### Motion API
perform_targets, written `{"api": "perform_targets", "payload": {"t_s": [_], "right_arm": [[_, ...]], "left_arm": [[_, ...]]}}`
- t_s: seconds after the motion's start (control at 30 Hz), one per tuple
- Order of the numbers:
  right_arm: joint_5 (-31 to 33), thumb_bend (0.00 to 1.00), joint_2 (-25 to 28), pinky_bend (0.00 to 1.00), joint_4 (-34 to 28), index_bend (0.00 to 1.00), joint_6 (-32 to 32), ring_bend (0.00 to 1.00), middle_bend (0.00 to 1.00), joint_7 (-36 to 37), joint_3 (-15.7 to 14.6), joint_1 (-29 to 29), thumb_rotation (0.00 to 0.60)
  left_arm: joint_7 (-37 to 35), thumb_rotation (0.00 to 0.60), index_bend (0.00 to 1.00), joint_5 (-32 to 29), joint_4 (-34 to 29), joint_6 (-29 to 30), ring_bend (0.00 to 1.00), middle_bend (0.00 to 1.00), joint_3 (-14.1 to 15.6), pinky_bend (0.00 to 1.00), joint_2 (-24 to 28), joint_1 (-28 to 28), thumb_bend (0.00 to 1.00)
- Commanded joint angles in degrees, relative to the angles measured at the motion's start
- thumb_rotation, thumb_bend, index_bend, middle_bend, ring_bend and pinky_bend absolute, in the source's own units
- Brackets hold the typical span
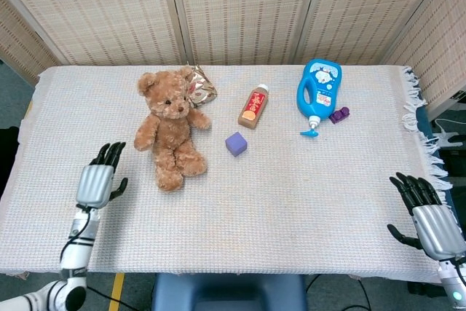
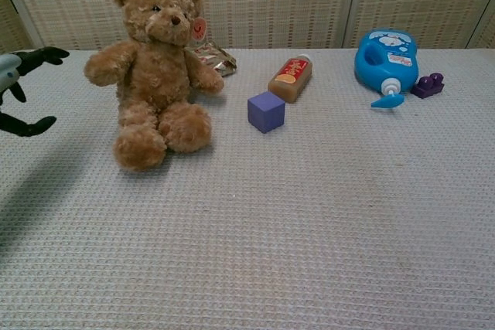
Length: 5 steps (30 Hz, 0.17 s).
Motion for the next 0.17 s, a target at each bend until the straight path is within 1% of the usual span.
{"api": "perform_targets", "payload": {"t_s": [0.03, 0.07, 0.17], "right_arm": [[0.2, 0.13, -0.3, 0.04, 0.0, 0.00, -0.3, 0.00, 0.01, -0.6, 0.0, 0.1, 0.600], [0.3, 0.13, -0.4, 0.04, -0.1, 0.00, -0.4, 0.00, 0.01, -1.0, 0.0, 0.1, 0.600], [0.8, 0.13, -0.8, 0.04, -0.1, 0.00, -0.6, 0.00, 0.01, -2.0, 0.2, 0.1, 0.600]], "left_arm": [[-2.9, 0.600, 0.01, 4.0, -3.3, 2.4, 0.05, 0.06, 4.8, 0.36, 4.8, 4.5, 0.37], [-3.4, 0.600, 0.02, 4.9, -4.0, 3.0, 0.05, 0.06, 6.0, 0.36, 5.8, 5.6, 0.37], [-4.9, 0.600, 0.02, 7.4, -4.5, 4.9, 0.05, 0.06, 8.2, 0.36, 7.0, 7.9, 0.38]]}}
